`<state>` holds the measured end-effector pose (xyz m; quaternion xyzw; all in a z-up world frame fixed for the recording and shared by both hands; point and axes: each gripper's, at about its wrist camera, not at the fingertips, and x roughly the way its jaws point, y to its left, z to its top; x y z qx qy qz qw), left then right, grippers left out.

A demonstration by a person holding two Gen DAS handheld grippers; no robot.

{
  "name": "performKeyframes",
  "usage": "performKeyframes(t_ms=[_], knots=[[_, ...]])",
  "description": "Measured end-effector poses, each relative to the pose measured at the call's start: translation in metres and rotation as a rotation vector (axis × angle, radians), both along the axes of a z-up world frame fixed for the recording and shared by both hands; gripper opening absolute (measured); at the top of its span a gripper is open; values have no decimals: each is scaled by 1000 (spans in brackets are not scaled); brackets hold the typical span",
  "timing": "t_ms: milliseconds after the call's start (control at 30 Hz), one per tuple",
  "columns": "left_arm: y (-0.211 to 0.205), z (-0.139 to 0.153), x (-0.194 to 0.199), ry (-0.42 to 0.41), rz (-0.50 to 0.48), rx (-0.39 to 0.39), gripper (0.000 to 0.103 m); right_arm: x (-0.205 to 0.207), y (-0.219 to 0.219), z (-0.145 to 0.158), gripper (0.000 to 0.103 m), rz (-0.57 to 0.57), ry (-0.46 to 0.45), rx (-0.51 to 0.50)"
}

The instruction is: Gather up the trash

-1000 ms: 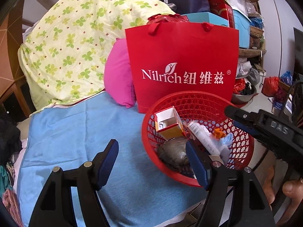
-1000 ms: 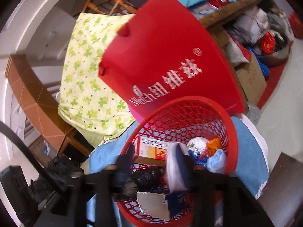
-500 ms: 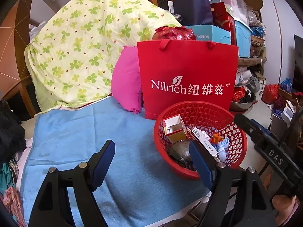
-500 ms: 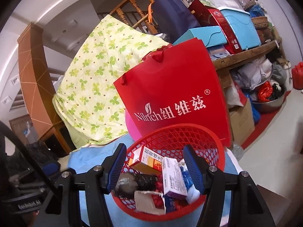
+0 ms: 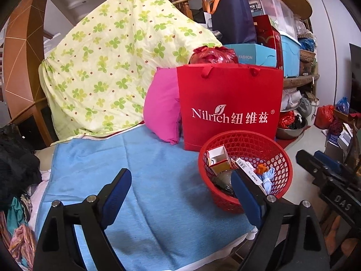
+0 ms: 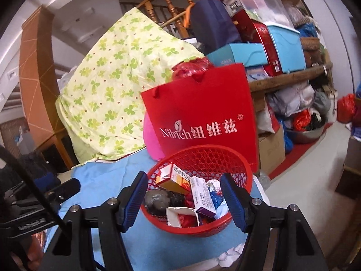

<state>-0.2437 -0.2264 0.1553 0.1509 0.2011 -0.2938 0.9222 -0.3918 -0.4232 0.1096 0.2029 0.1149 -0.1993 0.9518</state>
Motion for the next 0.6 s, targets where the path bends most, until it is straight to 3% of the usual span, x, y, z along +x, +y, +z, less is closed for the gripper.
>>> performKeyframes(t_ms=[267,367,600], knots=[[18,16,-15,-20,6,-9,91,-24,27,40,76,0,25,-77],[25,21,-21,-33,22,-9,99,-32,36,49,76,12,29,-93],[35,33,-32,-60,49,-5,100,-45,51,64,76,24,36,-115]])
